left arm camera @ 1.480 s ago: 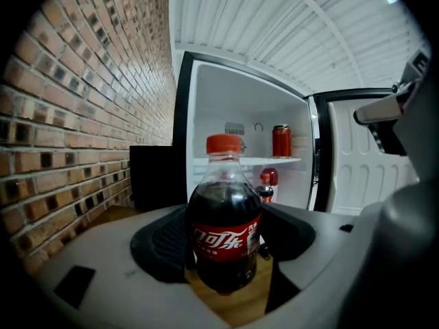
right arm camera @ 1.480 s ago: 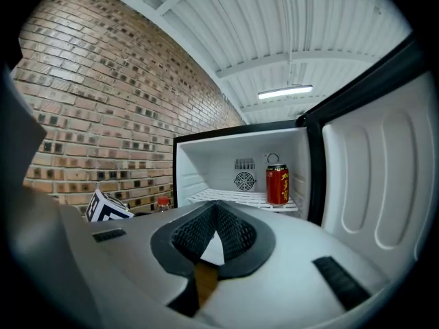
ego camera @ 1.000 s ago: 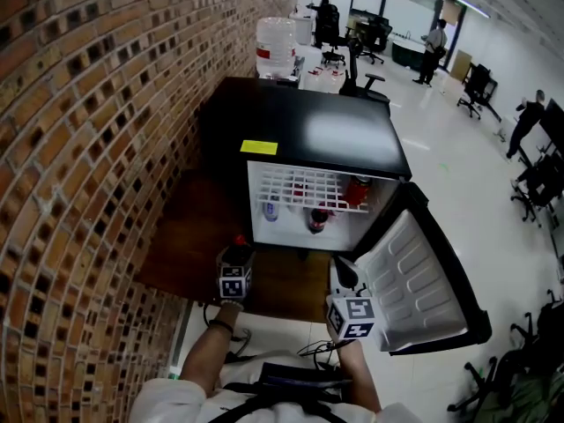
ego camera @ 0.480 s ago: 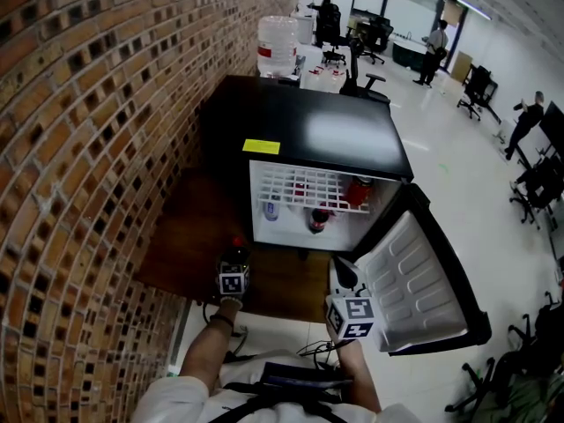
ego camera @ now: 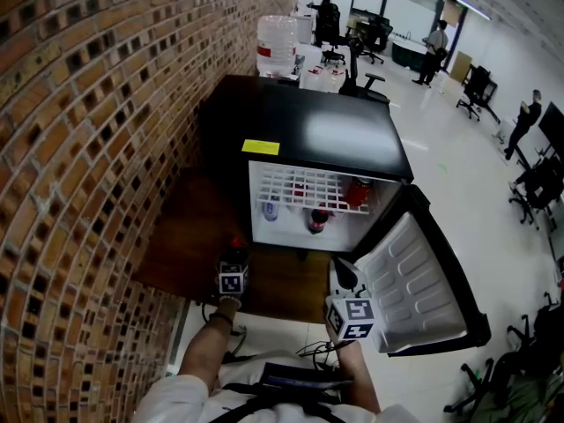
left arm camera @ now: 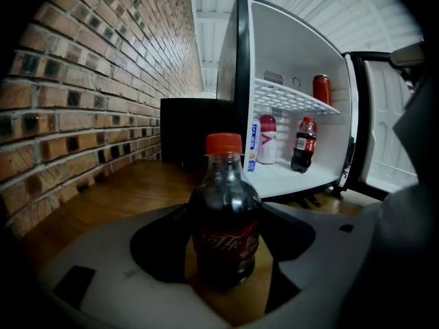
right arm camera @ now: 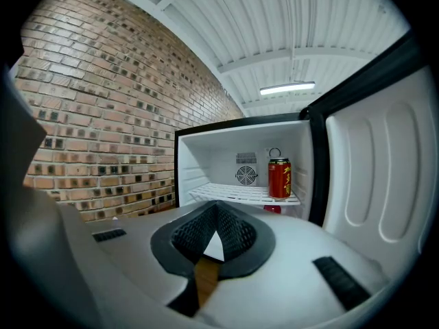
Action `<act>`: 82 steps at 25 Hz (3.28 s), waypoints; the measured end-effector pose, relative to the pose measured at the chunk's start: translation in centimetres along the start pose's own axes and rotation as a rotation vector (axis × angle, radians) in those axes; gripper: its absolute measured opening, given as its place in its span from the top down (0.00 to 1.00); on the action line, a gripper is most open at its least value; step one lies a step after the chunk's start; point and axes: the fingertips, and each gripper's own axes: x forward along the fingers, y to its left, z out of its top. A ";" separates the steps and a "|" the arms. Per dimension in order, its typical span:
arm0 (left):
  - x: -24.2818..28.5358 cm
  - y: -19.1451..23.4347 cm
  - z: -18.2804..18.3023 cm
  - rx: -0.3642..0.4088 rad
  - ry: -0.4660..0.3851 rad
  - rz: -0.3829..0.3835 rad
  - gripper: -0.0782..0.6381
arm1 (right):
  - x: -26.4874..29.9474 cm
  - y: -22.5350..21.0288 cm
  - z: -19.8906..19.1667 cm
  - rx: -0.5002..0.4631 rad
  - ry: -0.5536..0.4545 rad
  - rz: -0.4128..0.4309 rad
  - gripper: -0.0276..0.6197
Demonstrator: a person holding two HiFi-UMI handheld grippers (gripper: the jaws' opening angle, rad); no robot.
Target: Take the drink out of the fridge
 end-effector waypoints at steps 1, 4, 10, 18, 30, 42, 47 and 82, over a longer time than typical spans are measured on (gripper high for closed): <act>0.0 0.0 0.0 0.002 -0.004 -0.001 0.46 | 0.0 0.0 0.0 0.000 0.001 0.001 0.94; 0.0 -0.1 0.0 0.029 -0.013 -0.001 0.46 | 0.1 0.1 -0.1 0.001 0.001 0.003 0.94; -1.0 -0.3 -0.9 0.047 -0.020 -0.010 0.46 | 0.1 0.0 0.0 0.006 -0.002 0.001 0.94; -1.5 -1.0 -1.2 0.073 -0.064 -0.037 0.46 | 0.0 0.4 -0.2 0.014 0.003 0.005 0.94; -1.6 -1.1 -1.3 0.043 -0.034 -0.069 0.42 | -0.3 0.3 -0.2 0.010 -0.002 0.005 0.94; -6.4 -2.4 3.3 0.064 -0.126 -0.117 0.18 | -0.5 0.5 -0.5 0.020 0.002 0.009 0.94; -9.7 -4.0 7.8 0.082 -0.184 -0.139 0.18 | -0.7 0.2 -0.6 0.020 -0.002 -0.002 0.94; -19.5 -17.3 18.1 0.107 -0.390 -0.382 0.90 | -3.4 0.1 0.4 -0.007 -0.008 -0.050 0.94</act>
